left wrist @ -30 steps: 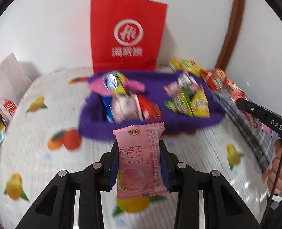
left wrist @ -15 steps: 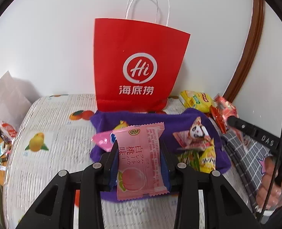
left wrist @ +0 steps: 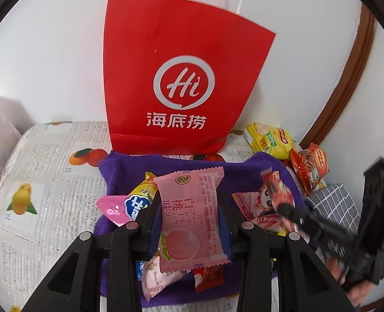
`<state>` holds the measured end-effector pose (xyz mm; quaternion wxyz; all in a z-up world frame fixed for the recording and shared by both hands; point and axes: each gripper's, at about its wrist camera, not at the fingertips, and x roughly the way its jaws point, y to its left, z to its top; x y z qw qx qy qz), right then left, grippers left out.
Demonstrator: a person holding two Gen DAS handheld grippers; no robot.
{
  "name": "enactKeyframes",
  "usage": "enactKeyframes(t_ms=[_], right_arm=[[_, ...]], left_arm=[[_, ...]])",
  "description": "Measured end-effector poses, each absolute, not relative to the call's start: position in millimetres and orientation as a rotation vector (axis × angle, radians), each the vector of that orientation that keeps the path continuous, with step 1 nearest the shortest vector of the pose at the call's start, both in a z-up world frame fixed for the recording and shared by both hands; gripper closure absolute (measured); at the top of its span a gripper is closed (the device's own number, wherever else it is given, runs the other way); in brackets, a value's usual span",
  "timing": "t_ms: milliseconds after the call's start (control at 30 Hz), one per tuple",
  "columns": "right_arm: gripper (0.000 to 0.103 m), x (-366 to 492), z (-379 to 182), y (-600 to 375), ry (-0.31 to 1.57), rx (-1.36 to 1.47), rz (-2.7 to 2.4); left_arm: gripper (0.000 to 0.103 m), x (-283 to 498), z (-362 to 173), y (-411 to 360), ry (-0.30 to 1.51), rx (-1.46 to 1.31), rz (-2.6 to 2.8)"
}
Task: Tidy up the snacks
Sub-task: 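Carry the peach packet with the left tool while the right tool carries the Lotso stick to the towel, then release the peach packet on the towel with the left tool while the right tool releases the Lotso stick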
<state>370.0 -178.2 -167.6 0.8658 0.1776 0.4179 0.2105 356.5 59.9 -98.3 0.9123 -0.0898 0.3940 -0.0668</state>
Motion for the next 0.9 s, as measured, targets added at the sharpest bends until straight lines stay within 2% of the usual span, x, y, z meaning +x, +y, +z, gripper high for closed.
enactKeyframes(t_ms=[267,533,800,900], right_arm=[[0.082,369,-179,-156,0.896,0.284,0.445],[0.083,368,-177,-175,0.857,0.389,0.426],[0.082,370,-181,-167,0.846,0.379,0.431],[0.079,369,-182,-160,0.844,0.348,0.436]], left_arm=[[0.068,364,-117,65,0.861,-0.191,-0.138],[0.068,368,-115,70,0.865,-0.208,-0.148],[0.067,374,-129,64,0.908,-0.207,-0.159],[0.067,375,-132,62,0.921,-0.205,-0.164]])
